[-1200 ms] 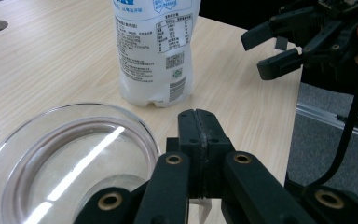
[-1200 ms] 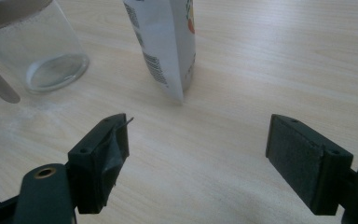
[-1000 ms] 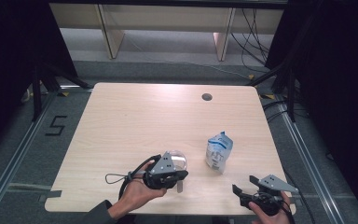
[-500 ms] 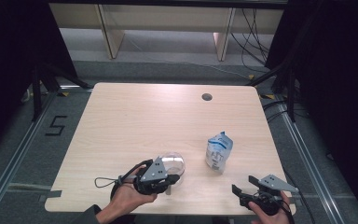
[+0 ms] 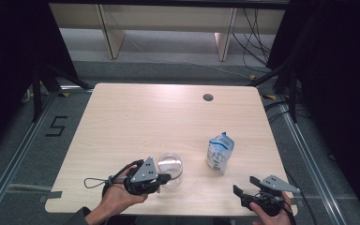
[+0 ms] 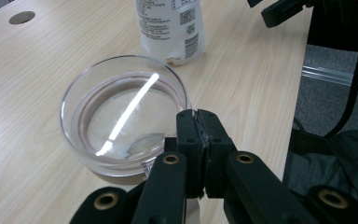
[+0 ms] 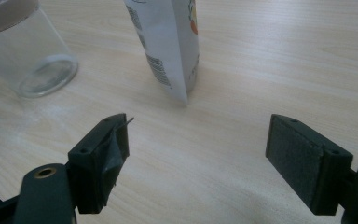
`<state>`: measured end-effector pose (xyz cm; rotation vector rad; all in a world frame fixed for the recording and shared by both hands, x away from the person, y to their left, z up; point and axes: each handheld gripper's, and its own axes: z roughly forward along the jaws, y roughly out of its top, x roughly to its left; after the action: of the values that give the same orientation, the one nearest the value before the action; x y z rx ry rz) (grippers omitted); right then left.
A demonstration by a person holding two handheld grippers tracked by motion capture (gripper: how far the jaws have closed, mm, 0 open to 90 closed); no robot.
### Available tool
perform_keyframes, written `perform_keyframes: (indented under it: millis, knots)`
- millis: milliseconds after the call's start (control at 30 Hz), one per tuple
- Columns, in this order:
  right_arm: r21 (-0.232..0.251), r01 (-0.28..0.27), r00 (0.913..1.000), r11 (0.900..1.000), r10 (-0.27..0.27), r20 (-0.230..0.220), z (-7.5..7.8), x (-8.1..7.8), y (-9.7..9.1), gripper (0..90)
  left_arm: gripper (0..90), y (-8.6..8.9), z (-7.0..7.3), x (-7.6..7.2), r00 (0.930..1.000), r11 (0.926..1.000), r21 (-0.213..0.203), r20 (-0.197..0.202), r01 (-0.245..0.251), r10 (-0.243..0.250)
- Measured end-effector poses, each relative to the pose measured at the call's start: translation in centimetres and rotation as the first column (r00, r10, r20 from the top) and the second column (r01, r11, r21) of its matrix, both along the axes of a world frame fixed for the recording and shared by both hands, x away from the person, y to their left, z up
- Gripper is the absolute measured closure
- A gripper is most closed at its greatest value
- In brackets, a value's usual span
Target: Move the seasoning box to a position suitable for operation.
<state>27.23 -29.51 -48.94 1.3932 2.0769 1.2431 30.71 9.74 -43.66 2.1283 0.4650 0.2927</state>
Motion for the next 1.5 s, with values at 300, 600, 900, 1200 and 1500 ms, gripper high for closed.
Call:
perform_keyframes:
  millis: [300,600,900,1200,1500]
  knots:
    - [-0.015,-0.003,0.9998,0.9999,0.003,0.017,-0.1,0.1,0.0,22.4,87.1,1.3,-0.1,0.4,0.9998,0.9998,-0.011,0.013,-0.015,0.015]
    - [0.010,0.014,0.9999,0.9999,-0.014,-0.004,0.0,0.0,0.2,22.4,82.7,2.3,-0.3,0.2,0.9991,0.9971,-0.066,0.021,-0.036,0.038]
    - [0.020,0.013,0.9998,0.9997,-0.012,-0.015,0.0,-0.1,0.3,22.4,58.3,4.1,0.3,-1.5,0.9912,0.9647,-0.228,-0.010,-0.131,0.132]
    - [-0.017,-0.004,0.9999,0.9998,0.004,0.014,0.0,0.2,0.1,22.4,33.8,6.3,-1.3,-0.7,0.9686,0.9260,-0.285,-0.089,-0.248,0.232]
    - [-0.008,-0.027,0.9996,0.9996,0.027,0.011,-0.1,0.2,0.2,22.4,29.0,5.8,-3.5,-0.3,0.9619,0.9481,-0.167,-0.085,-0.271,0.260]
